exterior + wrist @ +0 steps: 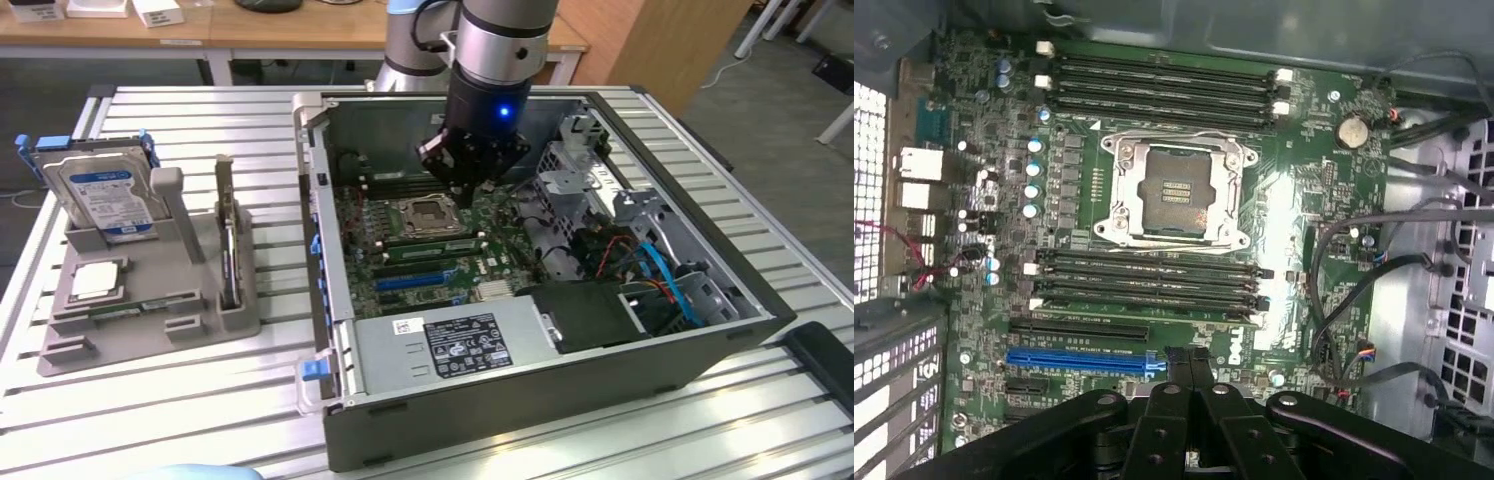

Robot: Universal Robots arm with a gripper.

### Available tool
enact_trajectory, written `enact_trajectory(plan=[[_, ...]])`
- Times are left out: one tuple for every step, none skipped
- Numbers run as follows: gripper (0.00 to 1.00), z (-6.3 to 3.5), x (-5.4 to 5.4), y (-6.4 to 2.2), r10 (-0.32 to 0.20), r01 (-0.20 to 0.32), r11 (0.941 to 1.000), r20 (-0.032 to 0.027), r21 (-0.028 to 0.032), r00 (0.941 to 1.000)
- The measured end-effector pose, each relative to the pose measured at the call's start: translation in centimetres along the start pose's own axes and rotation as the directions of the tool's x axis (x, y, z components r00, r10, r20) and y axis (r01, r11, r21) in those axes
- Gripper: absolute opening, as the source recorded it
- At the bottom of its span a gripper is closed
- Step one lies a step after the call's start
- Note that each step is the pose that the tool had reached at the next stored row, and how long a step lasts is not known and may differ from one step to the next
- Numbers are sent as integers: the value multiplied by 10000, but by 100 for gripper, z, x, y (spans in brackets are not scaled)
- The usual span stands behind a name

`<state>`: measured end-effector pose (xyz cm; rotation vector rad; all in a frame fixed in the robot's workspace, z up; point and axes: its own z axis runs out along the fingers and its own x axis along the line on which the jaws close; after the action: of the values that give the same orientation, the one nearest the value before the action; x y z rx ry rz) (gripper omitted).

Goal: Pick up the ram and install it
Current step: 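Press down the ram until it locks into place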

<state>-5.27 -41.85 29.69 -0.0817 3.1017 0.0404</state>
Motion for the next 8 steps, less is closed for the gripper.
enact_trajectory(plan=[[10, 1, 0, 0, 123, -123, 9999, 0, 5, 9999], [10, 1, 1, 0, 250, -250, 9997, -4, 10, 9997], [10, 2, 1, 0, 375, -375, 9993, -8, 15, 9993], [10, 3, 1, 0, 497, -497, 9988, -13, 19, 9988], [10, 5, 2, 0, 588, -588, 9983, -21, 22, 9983], [10, 4, 3, 0, 594, -594, 9982, -26, 23, 9982], [10, 4, 3, 0, 595, -595, 9982, -28, 23, 9982], [10, 5, 2, 0, 594, -594, 9982, -34, 23, 9982]])
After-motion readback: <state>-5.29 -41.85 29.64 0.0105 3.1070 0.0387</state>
